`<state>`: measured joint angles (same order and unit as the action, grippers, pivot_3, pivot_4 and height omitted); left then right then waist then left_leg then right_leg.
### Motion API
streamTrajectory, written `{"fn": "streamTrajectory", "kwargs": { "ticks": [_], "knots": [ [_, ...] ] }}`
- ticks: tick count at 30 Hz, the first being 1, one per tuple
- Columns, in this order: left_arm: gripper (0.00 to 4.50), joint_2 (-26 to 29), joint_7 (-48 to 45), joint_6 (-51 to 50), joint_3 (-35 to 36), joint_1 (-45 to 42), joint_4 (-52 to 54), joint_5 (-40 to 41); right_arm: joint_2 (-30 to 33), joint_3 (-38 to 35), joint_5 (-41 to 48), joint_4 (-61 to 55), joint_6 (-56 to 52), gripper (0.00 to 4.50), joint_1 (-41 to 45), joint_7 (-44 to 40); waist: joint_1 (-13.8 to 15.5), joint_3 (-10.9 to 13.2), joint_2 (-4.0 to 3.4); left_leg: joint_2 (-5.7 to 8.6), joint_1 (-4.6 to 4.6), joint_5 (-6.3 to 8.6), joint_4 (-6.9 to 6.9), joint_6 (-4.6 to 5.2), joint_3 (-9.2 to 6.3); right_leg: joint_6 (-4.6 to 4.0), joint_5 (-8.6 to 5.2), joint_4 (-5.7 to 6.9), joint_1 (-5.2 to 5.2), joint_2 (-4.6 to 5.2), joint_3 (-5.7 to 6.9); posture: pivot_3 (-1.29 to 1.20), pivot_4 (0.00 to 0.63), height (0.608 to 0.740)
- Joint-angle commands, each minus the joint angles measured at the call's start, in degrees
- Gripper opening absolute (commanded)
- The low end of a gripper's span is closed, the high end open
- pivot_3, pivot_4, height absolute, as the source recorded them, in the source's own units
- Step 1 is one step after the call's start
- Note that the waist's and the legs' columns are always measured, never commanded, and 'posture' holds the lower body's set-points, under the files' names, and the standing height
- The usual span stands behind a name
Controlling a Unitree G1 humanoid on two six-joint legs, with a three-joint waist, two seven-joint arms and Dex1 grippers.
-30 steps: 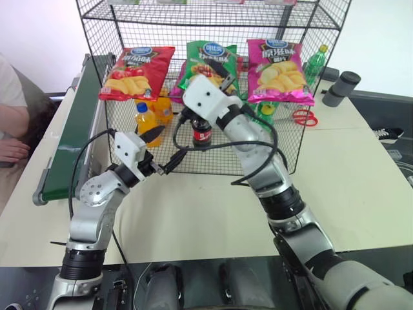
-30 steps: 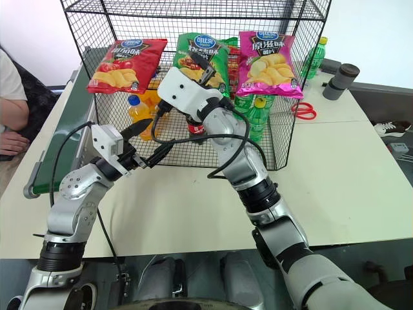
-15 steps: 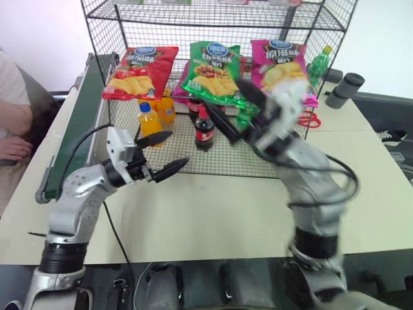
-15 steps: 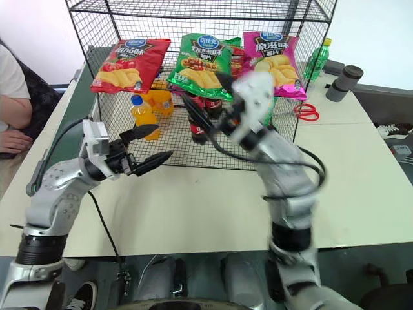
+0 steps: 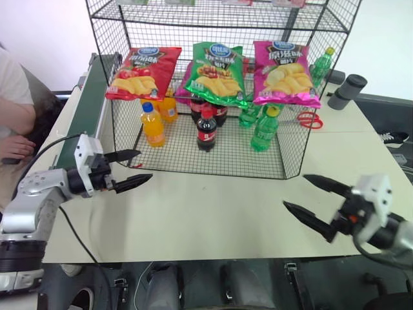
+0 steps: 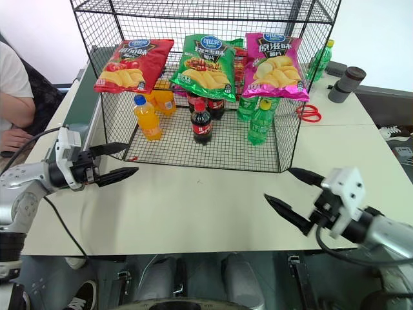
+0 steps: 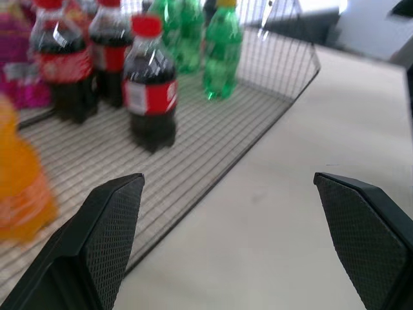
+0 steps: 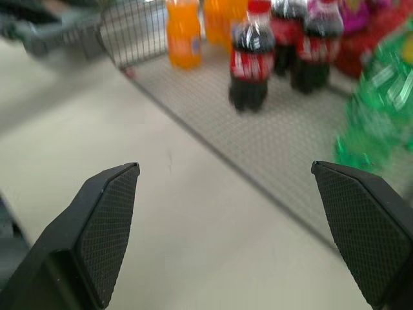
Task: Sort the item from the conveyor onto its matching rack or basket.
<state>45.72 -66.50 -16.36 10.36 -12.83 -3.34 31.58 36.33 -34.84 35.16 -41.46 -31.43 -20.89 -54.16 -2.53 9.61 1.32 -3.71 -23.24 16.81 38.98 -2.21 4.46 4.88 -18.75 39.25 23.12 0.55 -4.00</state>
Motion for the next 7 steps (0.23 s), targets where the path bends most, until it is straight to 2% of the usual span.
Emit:
{"fn": "streamTrajectory", "kwargs": {
  "ticks": [1,7],
  "knots": [
    [4.50,-0.5,0.0,3.2,1.2,-1.0,-1.5,-1.5,0.7,-2.6,-0.1,2.2,4.7,4.46,-1.2,-1.4,0.0,0.0,0.01,-0.01,0.00,0.00,0.02,0.00,0.00,0.00,0.00,0.00,-0.01,0.00,0.00,0.00,0.150,0.740],
    [4.50,-0.9,-1.1,7.7,-0.3,-1.1,-4.0,-5.0,1.6,2.0,-1.6,4.5,7.4,4.46,1.3,0.2,0.0,0.0,0.01,-0.02,0.00,-0.01,0.04,0.02,-0.02,0.02,0.01,0.00,-0.02,-0.01,-0.01,0.00,0.150,0.740]
  ]
}}
